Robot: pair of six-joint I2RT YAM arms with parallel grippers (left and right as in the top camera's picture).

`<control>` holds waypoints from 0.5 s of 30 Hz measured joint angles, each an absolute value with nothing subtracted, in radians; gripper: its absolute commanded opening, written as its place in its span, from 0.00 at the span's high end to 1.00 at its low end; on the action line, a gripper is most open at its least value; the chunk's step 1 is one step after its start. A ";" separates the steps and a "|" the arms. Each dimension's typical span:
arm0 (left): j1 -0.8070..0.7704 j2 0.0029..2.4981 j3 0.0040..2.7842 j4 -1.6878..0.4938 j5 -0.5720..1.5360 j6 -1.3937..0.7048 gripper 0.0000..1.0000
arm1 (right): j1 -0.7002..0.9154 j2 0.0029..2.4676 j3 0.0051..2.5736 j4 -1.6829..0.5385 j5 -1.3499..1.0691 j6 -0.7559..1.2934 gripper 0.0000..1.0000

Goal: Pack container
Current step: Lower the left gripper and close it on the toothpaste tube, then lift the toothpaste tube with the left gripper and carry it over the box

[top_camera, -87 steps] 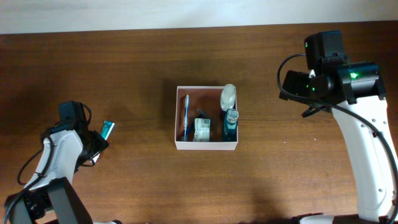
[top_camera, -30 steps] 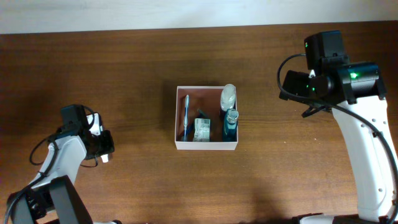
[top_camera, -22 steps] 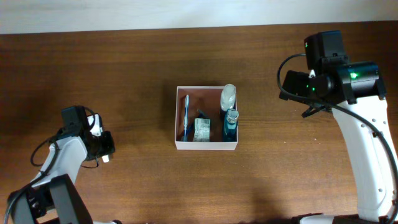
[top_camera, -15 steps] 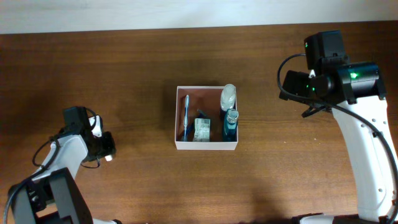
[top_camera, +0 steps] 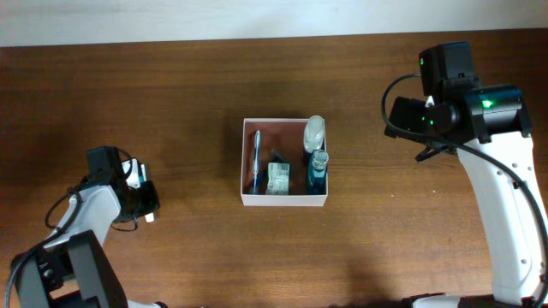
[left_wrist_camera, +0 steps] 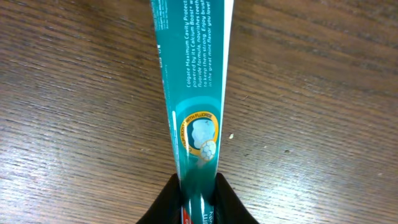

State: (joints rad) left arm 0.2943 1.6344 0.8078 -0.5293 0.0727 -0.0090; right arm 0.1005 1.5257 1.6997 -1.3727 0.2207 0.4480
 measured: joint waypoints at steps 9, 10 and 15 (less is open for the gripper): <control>0.295 1.634 0.814 -0.561 0.128 -0.028 0.99 | 0.101 1.526 1.700 -1.373 0.221 0.448 0.02; 0.295 1.634 0.818 -0.575 0.132 -0.033 0.99 | 0.101 1.526 1.700 -1.373 0.220 0.448 0.02; 0.295 1.629 0.859 -0.667 0.180 -0.087 0.99 | 0.101 1.526 1.700 -1.373 0.221 0.448 0.02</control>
State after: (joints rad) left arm 0.2951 1.6295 0.8589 -0.6670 0.1799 -0.0872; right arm 0.1005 1.5257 1.6997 -1.3731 0.2207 0.4477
